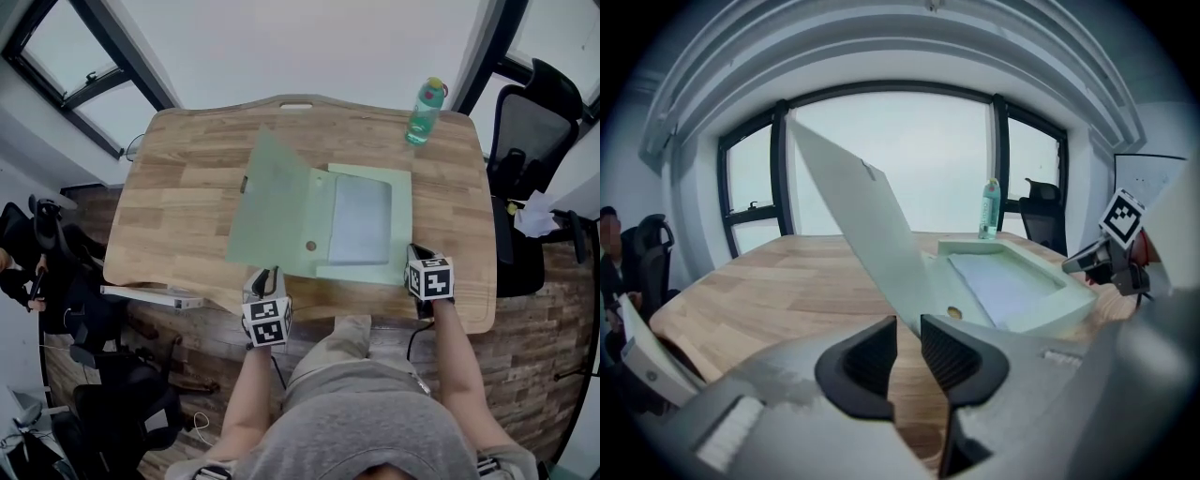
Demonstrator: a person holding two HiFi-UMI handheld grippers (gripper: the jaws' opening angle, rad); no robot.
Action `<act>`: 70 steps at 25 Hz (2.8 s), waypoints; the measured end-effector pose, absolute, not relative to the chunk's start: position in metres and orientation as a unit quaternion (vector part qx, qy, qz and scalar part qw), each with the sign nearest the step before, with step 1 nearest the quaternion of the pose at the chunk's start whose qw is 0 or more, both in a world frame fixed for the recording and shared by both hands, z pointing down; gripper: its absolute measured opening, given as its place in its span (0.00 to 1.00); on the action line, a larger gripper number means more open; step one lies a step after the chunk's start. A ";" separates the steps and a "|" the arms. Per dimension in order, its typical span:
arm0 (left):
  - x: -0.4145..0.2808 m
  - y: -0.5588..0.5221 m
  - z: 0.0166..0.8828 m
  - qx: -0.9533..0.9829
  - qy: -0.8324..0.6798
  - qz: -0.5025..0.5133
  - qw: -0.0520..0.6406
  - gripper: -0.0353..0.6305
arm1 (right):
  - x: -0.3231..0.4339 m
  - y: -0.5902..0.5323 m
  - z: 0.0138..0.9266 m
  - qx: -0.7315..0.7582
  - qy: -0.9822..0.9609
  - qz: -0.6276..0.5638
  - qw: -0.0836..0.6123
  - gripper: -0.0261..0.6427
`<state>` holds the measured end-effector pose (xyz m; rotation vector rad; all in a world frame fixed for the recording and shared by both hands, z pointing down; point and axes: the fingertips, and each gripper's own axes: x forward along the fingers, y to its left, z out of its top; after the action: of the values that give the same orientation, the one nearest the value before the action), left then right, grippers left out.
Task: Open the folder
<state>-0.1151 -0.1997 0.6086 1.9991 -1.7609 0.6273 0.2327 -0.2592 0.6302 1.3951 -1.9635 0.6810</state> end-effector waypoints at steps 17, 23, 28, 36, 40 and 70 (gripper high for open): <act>-0.150 -0.203 0.662 0.655 -0.661 0.245 0.273 0.30 | 0.234 -0.260 0.631 0.539 -0.739 0.260 0.311 0.04; -0.164 -0.203 0.678 0.624 -0.676 0.255 0.297 0.43 | 0.235 -0.260 0.630 0.541 -0.736 0.267 0.308 0.04; -0.167 -0.204 0.693 0.615 -0.680 0.265 0.298 0.46 | 0.234 -0.260 0.630 0.542 -0.734 0.261 0.315 0.04; -0.167 -0.201 0.698 0.607 -0.678 0.271 0.314 0.46 | 0.233 -0.260 0.630 0.544 -0.732 0.262 0.314 0.04; -0.166 -0.202 0.697 0.608 -0.676 0.278 0.311 0.46 | 0.234 -0.260 0.630 0.545 -0.732 0.263 0.312 0.04; -0.128 -0.189 0.617 0.691 -0.637 0.228 0.255 0.42 | 0.197 -0.190 0.577 0.561 -0.765 0.221 0.227 0.04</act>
<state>-0.1283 -0.1886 0.6175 1.8769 -1.7289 0.6203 0.1973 -0.1902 0.5766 1.5458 -2.1066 0.6102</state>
